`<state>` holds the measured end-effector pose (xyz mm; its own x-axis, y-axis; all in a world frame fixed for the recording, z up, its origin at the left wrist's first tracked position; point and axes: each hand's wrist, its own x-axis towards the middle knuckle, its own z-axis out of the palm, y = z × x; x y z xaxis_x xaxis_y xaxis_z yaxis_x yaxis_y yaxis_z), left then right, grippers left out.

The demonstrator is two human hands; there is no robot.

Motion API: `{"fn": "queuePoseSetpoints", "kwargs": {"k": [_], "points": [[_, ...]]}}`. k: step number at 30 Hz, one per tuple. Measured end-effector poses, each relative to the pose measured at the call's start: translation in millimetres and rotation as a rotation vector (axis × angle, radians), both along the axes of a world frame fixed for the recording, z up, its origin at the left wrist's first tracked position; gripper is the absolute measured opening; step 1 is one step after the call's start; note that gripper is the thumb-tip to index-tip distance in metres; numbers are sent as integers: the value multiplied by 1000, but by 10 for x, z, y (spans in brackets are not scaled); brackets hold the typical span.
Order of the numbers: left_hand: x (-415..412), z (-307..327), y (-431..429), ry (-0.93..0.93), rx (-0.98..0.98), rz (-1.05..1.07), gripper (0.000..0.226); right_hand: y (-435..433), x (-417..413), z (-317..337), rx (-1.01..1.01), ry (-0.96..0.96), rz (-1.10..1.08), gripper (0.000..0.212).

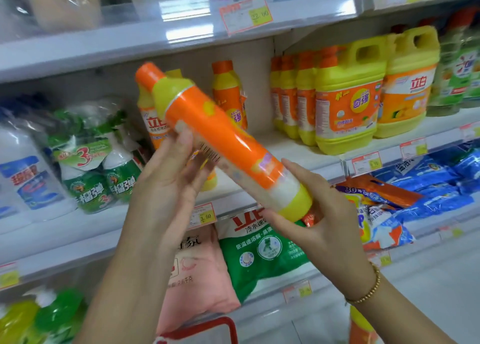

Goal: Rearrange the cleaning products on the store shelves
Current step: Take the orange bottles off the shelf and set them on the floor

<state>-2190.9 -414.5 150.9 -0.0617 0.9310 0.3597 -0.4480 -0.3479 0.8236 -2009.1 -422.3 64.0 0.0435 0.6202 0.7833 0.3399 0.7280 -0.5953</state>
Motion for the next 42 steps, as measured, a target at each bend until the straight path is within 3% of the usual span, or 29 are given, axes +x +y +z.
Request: {"fn": "queuePoseSetpoints", "kwargs": {"k": [3,7,9,10,11,14,16,19,22,24,27,32,39,42], "points": [[118,-109,36,-10,9,-177,57,-52,-31,71,-380,426,513,56],[190,-279,93,-104,-13,-313,89,-36,24,93,-712,510,908,57],[212,-276,94,-109,-9,-214,77,-29,38,89,-730,496,854,42],[238,-248,77,-96,-17,-129,65,-36,48,90,-666,432,714,37],[270,-223,58,-59,-24,-30,58,-40,49,92,-570,298,511,40],[365,-207,7,102,-9,208,54,-60,-35,73,-239,-395,-71,70],[379,-215,-10,174,2,261,56,-83,-151,100,-211,-582,-214,72],[335,-179,-25,195,-26,188,57,-90,-111,200,-308,-431,-35,59],[225,-144,-4,47,-78,75,47,-33,65,265,-620,-131,512,47],[133,-142,39,-79,-124,18,65,-65,120,219,-747,54,899,41],[52,-137,87,-147,-205,-69,96,-149,131,241,-947,249,1238,60],[78,-214,105,-201,-378,-28,64,-134,157,405,-1161,421,1247,78],[146,-185,75,-33,-294,17,68,-153,533,208,-1179,12,999,67],[333,-267,55,124,-245,53,47,-73,780,-9,-1234,-115,944,53]]}}
